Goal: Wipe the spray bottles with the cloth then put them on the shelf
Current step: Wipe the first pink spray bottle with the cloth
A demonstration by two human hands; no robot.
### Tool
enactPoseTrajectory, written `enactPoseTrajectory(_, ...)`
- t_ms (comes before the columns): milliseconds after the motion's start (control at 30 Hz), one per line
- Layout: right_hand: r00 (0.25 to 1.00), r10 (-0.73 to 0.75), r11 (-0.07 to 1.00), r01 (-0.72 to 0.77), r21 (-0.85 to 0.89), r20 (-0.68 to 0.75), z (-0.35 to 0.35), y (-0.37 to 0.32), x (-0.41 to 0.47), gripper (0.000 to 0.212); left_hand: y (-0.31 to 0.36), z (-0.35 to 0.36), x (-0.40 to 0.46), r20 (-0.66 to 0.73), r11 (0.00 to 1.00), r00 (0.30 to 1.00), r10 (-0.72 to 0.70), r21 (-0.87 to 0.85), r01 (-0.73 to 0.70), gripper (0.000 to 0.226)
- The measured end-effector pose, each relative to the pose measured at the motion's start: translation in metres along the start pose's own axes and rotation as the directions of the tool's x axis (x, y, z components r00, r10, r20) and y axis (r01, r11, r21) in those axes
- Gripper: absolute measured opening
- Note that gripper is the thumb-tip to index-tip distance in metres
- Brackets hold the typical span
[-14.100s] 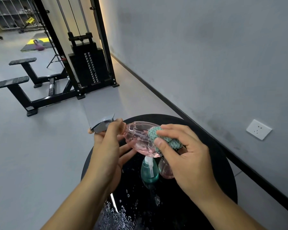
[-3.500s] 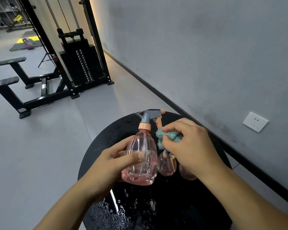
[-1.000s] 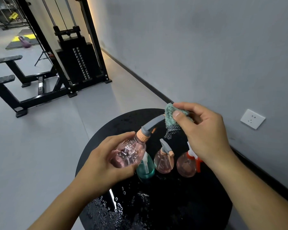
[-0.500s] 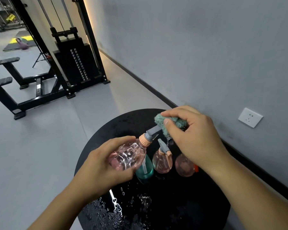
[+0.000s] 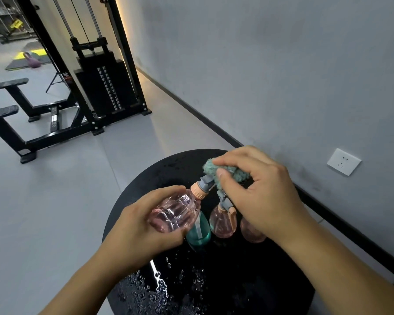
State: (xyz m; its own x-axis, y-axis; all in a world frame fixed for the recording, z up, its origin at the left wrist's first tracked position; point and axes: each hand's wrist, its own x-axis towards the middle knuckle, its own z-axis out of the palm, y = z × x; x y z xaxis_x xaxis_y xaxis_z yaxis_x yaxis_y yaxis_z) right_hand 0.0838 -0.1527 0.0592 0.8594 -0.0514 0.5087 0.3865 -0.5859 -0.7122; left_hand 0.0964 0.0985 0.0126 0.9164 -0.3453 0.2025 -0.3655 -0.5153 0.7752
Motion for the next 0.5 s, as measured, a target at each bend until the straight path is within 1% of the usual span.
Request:
enactPoseTrajectory(100,0.993,0.105,0.994,-0.107,-0.032,-0.044,-0.003,0.01,0.004,0.018,0.0,-0.001,0.0,0.003,1.0,1.0,-0.006,-0.013,0.006,0.076)
enactPoseTrajectory(167,0.991,0.126,0.992,-0.127,-0.024,-0.038,-0.003,0.01,0.003,0.018,0.0,0.0,0.0,0.014,1.0,1.0,-0.017,-0.021,0.017,0.077)
enactPoseTrajectory(233,0.996,0.092,0.996,-0.092,0.008,-0.005,0.0,0.003,0.0,0.019,-0.001,0.0,0.0,0.025,1.0,0.999,-0.021,-0.016,0.022,0.076)
enactPoseTrajectory(300,0.999,0.023,0.999,-0.024,0.023,0.04,0.004,-0.005,-0.004,0.019,-0.001,0.0,0.0,0.03,1.0,0.999,-0.022,-0.011,0.023,0.076)
enactPoseTrajectory(367,0.999,0.009,1.0,-0.01,0.017,0.053,0.005,-0.004,-0.003,0.019,-0.001,0.0,0.0,0.024,1.0,1.0,-0.019,-0.016,0.019,0.075)
enactPoseTrajectory(500,0.988,0.148,0.989,-0.149,-0.015,-0.053,-0.001,0.015,0.005,0.018,0.001,-0.001,0.0,0.012,0.999,1.0,-0.02,-0.032,0.021,0.075)
